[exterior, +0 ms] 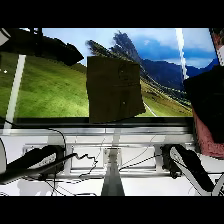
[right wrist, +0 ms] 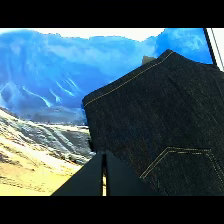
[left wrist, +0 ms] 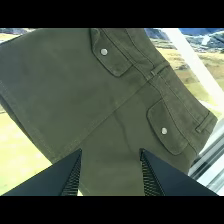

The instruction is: Fold the clothes and pants, and hang the long-sleeved shirts on hangers.

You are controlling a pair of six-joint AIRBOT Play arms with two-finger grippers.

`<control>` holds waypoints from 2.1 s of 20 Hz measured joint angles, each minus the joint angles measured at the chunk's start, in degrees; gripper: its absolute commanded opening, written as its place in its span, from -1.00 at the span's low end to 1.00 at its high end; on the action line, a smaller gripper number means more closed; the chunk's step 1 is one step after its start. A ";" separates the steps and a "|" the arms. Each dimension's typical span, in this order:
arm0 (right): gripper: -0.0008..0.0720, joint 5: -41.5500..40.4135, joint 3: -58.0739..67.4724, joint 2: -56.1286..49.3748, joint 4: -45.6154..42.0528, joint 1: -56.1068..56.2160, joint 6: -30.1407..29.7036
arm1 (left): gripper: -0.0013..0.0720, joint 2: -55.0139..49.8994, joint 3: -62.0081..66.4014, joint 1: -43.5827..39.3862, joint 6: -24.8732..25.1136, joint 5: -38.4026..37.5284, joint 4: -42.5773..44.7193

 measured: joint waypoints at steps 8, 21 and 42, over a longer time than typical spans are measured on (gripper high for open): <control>-0.86 -0.02 0.02 0.00 0.02 0.00 0.00 | 0.20 0.00 0.00 0.00 -0.02 0.00 0.00; -0.87 -0.46 0.00 -0.13 1.84 0.00 0.00 | -0.90 -0.44 -0.04 0.00 -0.20 -1.84 -2.78; 0.38 1.62 -31.23 -28.02 51.32 1.49 -20.46 | 0.55 11.15 -51.12 24.98 9.94 -3.04 -11.17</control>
